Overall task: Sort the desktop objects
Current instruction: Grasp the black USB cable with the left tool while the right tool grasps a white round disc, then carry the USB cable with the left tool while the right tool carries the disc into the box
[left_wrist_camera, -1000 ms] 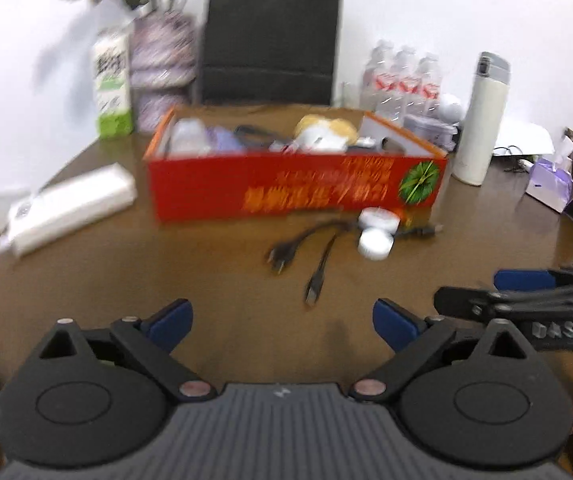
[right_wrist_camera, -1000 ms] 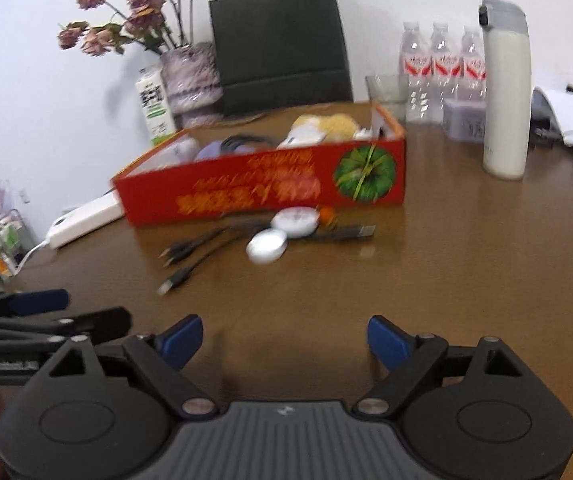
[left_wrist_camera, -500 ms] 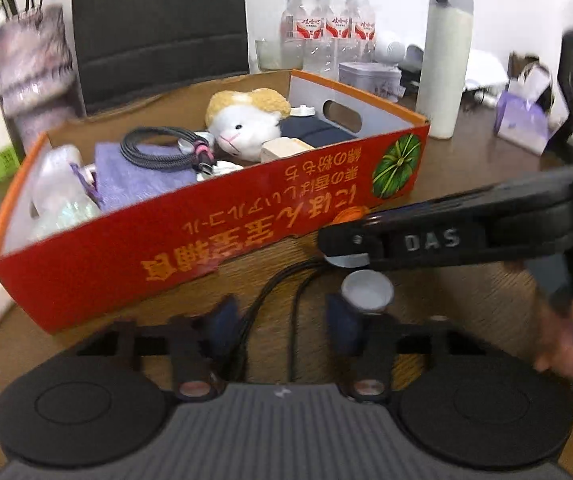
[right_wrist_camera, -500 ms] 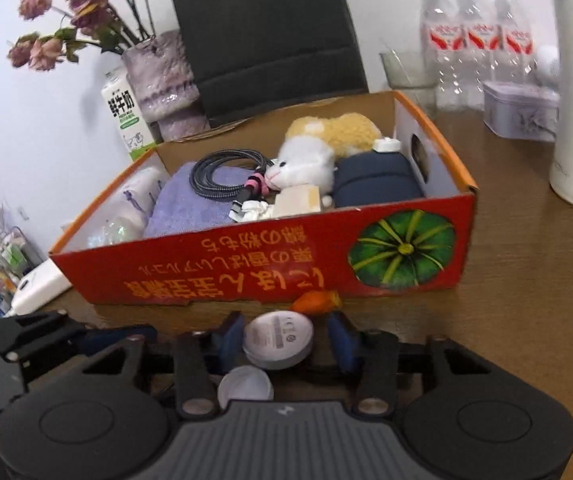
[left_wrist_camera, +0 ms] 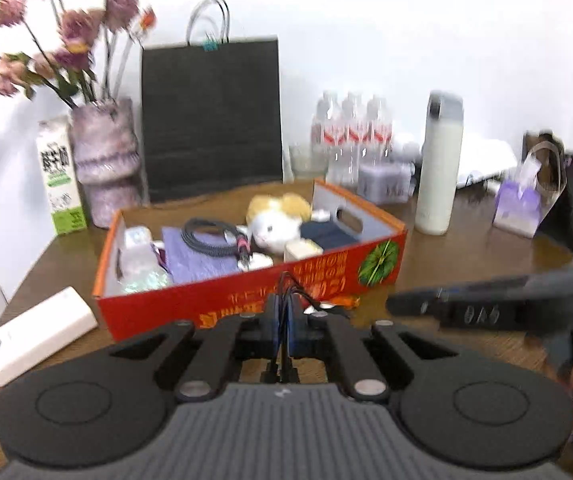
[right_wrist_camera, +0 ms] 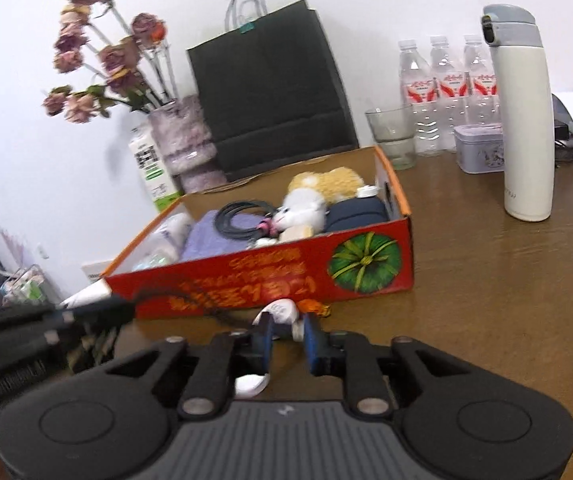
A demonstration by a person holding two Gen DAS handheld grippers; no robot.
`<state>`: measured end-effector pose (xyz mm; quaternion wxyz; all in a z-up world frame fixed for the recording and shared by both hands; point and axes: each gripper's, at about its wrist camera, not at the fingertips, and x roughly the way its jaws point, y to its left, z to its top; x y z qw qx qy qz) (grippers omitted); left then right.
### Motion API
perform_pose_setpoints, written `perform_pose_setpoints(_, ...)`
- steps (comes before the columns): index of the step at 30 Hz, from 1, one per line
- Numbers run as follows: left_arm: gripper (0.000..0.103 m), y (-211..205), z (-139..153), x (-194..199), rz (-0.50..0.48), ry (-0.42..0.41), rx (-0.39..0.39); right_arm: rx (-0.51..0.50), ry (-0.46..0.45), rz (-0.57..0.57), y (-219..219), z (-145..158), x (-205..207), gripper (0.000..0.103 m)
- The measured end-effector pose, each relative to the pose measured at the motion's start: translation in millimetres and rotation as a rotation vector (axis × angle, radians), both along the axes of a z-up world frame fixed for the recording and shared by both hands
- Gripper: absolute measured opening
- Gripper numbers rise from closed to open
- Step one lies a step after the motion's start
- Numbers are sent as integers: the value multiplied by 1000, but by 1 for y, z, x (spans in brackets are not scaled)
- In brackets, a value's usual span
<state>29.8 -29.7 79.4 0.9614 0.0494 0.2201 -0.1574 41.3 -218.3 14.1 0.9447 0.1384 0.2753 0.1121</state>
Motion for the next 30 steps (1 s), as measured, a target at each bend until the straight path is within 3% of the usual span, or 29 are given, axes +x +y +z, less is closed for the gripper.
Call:
perform_pose_setpoints(6,4,39,25,-39,85,-47,-108,-24,26,-1,2,-10,-15,26)
perform_pose_setpoints(7,4,45,25,-43,103,-49,-110,-37,29,12,5,-10,-11,31)
perform_pose_setpoints(10,4,60,13,-40,161,1,-129,-118,22,43,24,-14,13,63)
perform_pose_setpoints(15,3,66,2,-43,198,8,-122,-198,95,57,50,-26,59,56)
perform_pose_setpoints(18,3,68,-4,-41,197,24,-128,-236,115,8,61,-32,77,39)
perform_pose_setpoints(20,3,70,-8,-40,199,36,-141,-279,107,-2,70,-32,79,38)
perform_pose_setpoints(24,3,71,-5,-47,195,25,-159,-274,98,42,77,-26,63,37)
perform_pose_setpoints(30,3,62,12,-65,156,-29,-151,-195,-33,81,70,14,-7,38)
